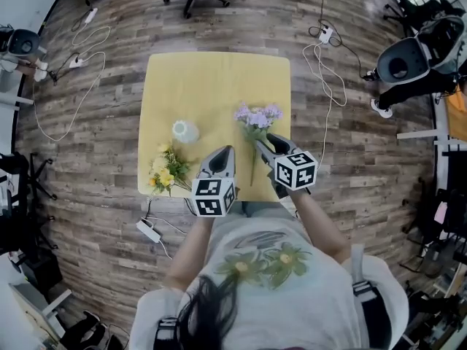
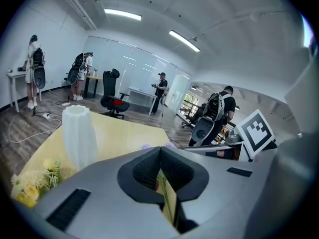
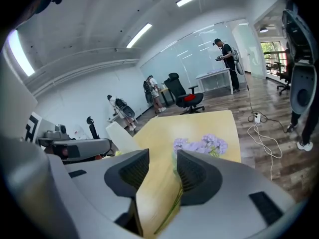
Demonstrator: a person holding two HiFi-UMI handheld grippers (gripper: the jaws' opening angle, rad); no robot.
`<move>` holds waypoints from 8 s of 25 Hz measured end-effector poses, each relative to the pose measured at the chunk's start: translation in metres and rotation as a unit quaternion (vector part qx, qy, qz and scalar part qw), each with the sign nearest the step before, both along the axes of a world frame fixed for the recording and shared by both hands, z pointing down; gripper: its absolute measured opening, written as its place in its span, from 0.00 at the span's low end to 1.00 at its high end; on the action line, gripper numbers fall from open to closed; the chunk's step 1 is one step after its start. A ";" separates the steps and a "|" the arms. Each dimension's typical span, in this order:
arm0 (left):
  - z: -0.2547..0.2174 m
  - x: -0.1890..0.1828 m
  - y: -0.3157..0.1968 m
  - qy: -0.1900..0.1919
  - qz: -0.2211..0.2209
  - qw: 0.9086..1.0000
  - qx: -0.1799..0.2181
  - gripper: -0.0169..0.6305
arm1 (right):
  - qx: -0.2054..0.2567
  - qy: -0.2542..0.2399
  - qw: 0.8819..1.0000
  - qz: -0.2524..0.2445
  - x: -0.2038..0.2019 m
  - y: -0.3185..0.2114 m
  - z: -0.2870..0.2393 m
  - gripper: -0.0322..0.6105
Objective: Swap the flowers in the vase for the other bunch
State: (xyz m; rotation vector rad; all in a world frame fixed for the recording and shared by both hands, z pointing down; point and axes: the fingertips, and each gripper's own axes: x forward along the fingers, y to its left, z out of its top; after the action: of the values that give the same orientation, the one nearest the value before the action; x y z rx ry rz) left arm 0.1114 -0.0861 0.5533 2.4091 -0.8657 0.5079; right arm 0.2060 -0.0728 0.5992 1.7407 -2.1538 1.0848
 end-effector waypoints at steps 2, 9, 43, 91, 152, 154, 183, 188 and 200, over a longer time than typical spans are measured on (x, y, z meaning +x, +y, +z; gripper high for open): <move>0.003 0.001 -0.003 0.000 0.004 1.000 -0.006 0.05 | -0.017 0.001 1.000 0.013 0.004 -0.005 0.010 0.32; 0.020 0.006 -0.014 -0.006 0.011 1.000 -0.029 0.05 | -0.062 0.020 0.996 0.053 0.023 -0.025 0.045 0.43; 0.042 -0.015 -0.028 -0.035 0.008 0.998 -0.045 0.05 | -0.171 0.058 0.981 0.073 0.018 -0.075 0.127 0.17; -0.052 -0.190 0.011 -0.031 -0.169 0.984 0.045 0.05 | 0.292 -0.040 0.931 -0.217 -0.198 -0.123 -0.258 0.17; -0.012 -0.222 0.025 -0.035 -0.212 0.977 0.000 0.05 | 0.217 -0.024 0.937 -0.273 -0.253 -0.115 -0.097 0.17; -0.011 -0.220 0.026 -0.034 -0.208 0.977 -0.001 0.05 | 0.214 -0.024 0.937 -0.274 -0.254 -0.113 -0.094 0.17; -0.029 -0.195 0.027 -0.002 -0.190 0.982 0.010 0.05 | 0.129 0.018 0.959 -0.252 -0.213 -0.069 -0.072 0.38; -0.029 -0.191 0.033 0.000 -0.180 0.984 0.009 0.05 | 0.119 0.018 0.962 -0.246 -0.211 -0.047 -0.068 0.38; -0.035 -0.150 0.046 0.009 -0.136 0.990 0.018 0.05 | 0.146 0.052 0.943 -0.293 -0.208 0.002 -0.076 0.13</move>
State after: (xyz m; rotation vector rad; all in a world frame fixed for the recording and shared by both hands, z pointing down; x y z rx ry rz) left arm -0.0385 -0.0398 0.5185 2.2738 -1.1816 0.3667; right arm -0.0015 -0.0704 0.5229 1.0694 -2.6058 0.5278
